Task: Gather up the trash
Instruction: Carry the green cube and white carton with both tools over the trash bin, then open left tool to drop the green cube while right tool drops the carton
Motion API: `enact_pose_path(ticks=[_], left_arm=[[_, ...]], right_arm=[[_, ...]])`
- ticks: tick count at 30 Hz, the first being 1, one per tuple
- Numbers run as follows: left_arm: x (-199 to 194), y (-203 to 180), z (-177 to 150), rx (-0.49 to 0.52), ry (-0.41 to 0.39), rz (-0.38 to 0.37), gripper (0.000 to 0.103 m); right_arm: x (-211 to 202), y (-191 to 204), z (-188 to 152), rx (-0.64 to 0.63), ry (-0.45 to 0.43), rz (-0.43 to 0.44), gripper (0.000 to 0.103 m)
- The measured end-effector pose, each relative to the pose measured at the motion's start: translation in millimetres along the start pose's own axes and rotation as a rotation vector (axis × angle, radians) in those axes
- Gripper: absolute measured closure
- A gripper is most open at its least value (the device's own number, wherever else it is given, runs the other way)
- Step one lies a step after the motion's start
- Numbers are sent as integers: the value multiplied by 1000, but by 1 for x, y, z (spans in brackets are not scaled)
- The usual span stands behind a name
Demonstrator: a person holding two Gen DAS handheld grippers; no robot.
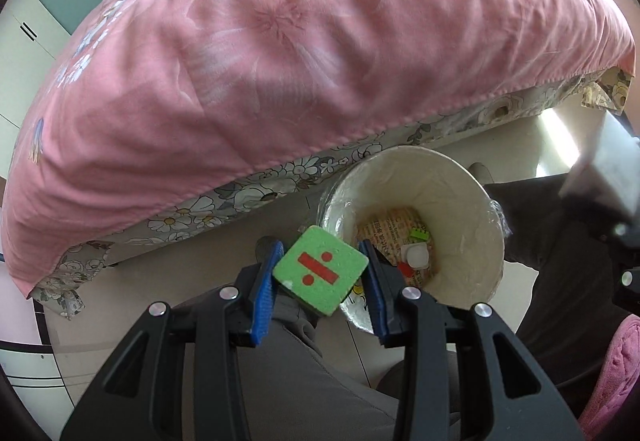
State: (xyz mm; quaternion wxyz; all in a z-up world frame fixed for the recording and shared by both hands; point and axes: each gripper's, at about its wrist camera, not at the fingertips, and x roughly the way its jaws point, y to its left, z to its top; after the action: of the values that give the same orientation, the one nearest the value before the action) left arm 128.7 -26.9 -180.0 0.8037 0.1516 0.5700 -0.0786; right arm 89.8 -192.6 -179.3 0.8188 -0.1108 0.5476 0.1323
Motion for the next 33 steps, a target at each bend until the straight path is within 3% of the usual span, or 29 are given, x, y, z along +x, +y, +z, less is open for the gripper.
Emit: enact_pose_path(ticks=[7, 16, 21, 33], left_arm=[[31, -10, -4, -6, 39, -14, 62], [77, -17, -2, -16, 129, -36, 62], [111, -9, 2, -97, 229, -117, 62], [169, -10, 2, -166, 330, -154, 62]], right_arm=[[36, 0, -14, 52, 80, 16, 47], [91, 10, -17, 97, 208, 105, 47], [125, 13, -13, 118, 279, 154, 47], [197, 16, -14, 160, 429, 190, 47]])
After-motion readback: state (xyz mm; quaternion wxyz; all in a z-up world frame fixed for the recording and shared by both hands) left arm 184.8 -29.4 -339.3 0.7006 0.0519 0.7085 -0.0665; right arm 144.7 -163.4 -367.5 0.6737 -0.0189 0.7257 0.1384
